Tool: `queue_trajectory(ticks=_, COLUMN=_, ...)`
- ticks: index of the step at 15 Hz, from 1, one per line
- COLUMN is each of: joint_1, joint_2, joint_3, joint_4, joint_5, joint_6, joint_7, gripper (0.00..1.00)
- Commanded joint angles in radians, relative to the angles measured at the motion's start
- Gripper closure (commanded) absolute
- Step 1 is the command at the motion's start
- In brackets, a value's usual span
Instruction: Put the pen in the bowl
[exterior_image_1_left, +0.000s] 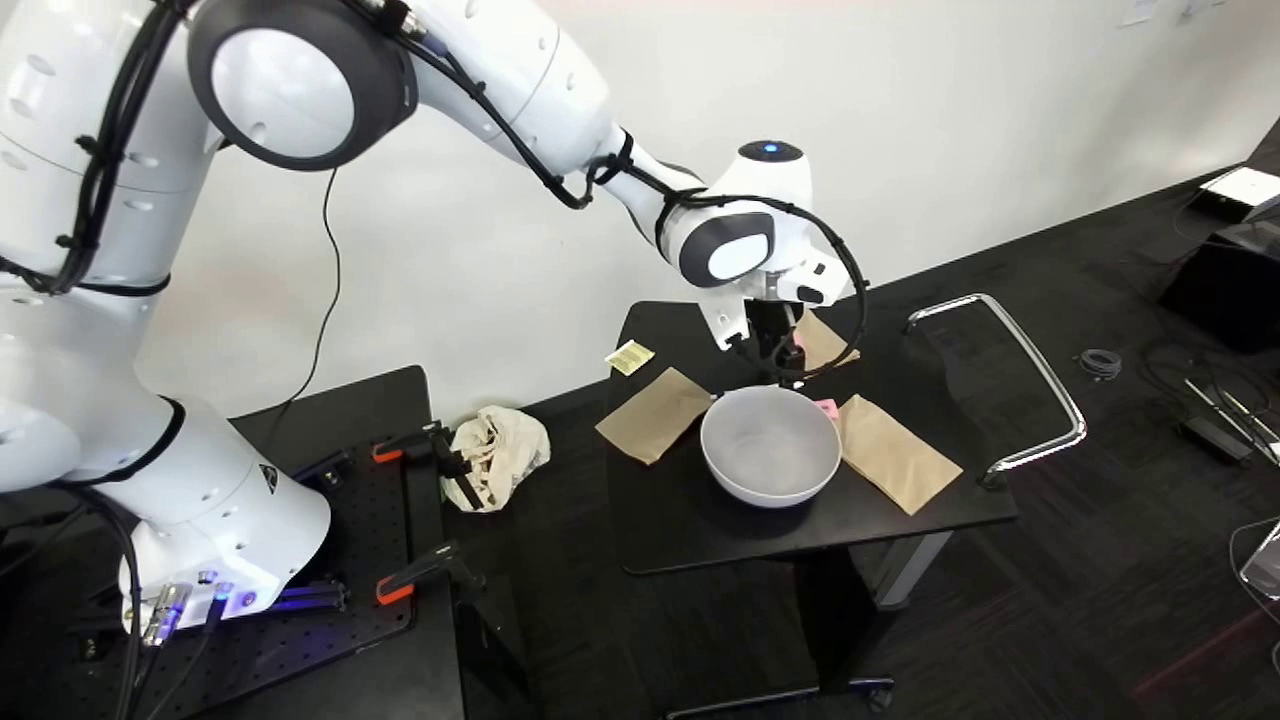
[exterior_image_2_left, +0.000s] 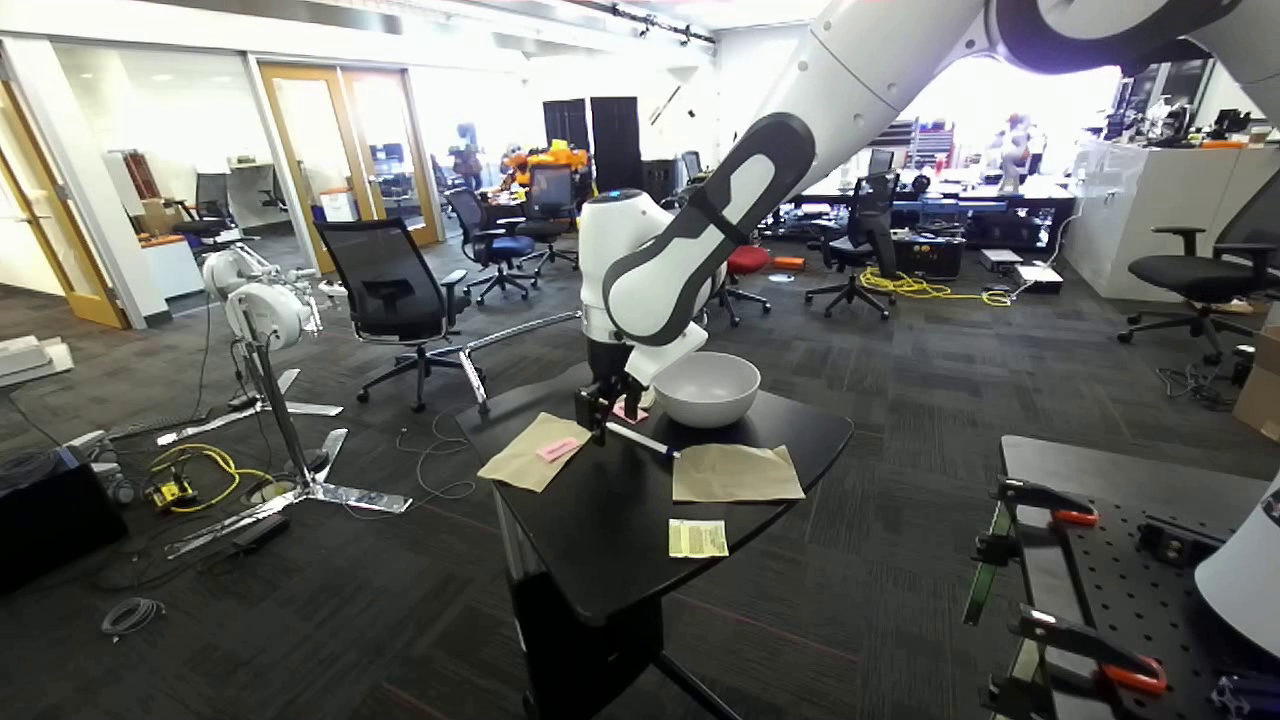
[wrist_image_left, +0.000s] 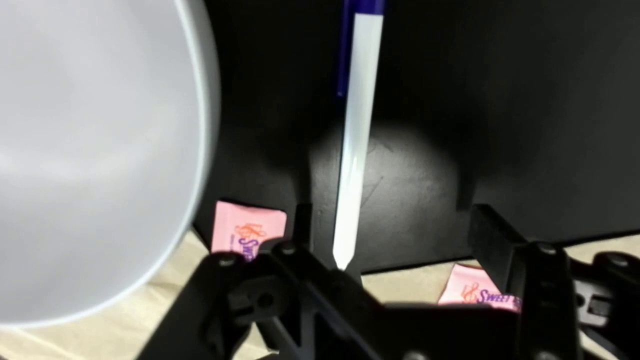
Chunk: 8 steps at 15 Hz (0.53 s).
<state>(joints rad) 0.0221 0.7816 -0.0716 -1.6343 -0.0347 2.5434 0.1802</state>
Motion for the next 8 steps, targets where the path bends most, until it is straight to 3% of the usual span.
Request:
queue_trajectory(ticks=1, joint_1=0.018, joint_2=0.033, joint_3=-0.021, joint_4=0.07, joint_5=-0.014, joint_6=-0.056, joint_7=0.004, gripper=0.26)
queue_trajectory(ticks=5, joint_1=0.019, joint_2=0.057, joint_3=-0.02, joint_4=0.105, joint_5=-0.014, joint_6=-0.08, joint_7=0.002, gripper=0.38)
queue_trajectory(ticks=8, joint_1=0.016, joint_2=0.074, joint_3=-0.017, joint_4=0.129, joint_5=-0.012, joint_6=-0.099, joint_7=-0.001, gripper=0.37)
